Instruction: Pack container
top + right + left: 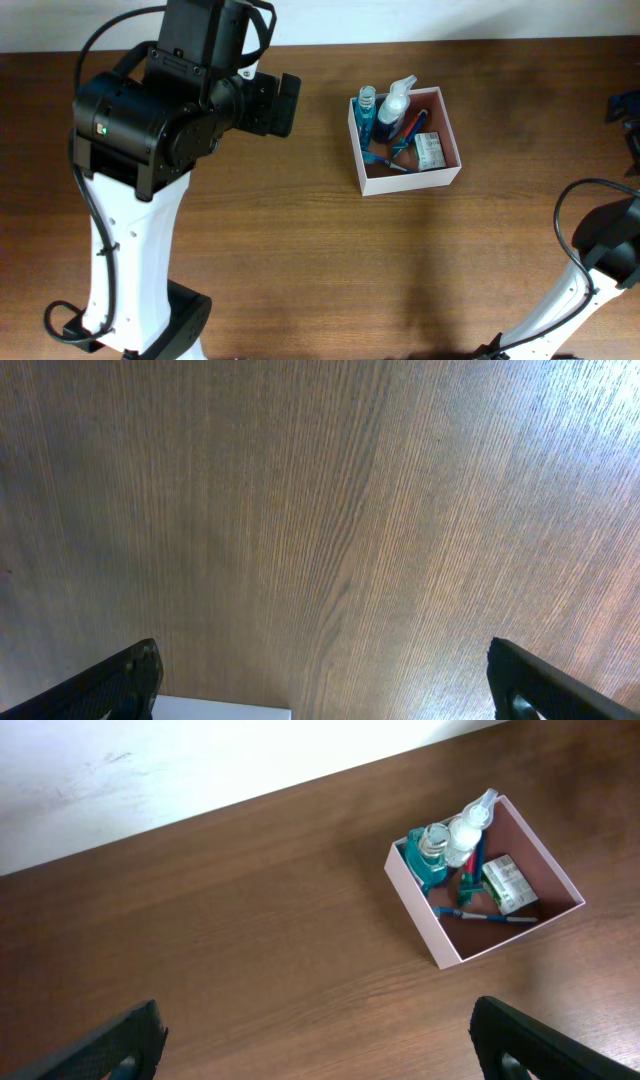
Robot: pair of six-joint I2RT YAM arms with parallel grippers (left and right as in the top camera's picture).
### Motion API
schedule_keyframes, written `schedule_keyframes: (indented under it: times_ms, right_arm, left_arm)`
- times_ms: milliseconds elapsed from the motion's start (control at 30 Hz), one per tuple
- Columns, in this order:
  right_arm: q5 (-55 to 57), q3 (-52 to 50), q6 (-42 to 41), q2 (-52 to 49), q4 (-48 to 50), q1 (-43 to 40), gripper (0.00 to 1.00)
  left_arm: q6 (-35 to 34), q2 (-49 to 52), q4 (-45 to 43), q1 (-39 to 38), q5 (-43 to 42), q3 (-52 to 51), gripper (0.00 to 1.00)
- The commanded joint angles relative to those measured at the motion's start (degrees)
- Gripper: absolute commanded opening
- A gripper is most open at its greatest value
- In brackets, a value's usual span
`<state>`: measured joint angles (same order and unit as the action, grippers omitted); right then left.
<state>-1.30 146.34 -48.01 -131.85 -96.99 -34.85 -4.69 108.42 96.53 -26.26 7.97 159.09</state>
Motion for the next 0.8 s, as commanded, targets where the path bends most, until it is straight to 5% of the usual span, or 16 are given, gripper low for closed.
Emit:
schedule_keyframes:
  times_ms: [0, 533, 767]
  right_arm:
    - [0.7, 0.0, -0.3, 0.2, -0.1, 0.0, 0.99]
    - [0.7, 0.0, -0.3, 0.2, -0.1, 0.0, 0.99]
    - [0.7, 0.0, -0.3, 0.2, -0.1, 0.0, 0.99]
  left_arm:
    - [-1.1, 0.0, 0.1, 0.2, 0.2, -0.3, 0.99]
    - [4.4, 0.5, -0.3, 0.1, -0.2, -4.1, 0.99]
    - [7.1, -6.1, -15.3, 1.4, -0.5, -20.1, 0.99]
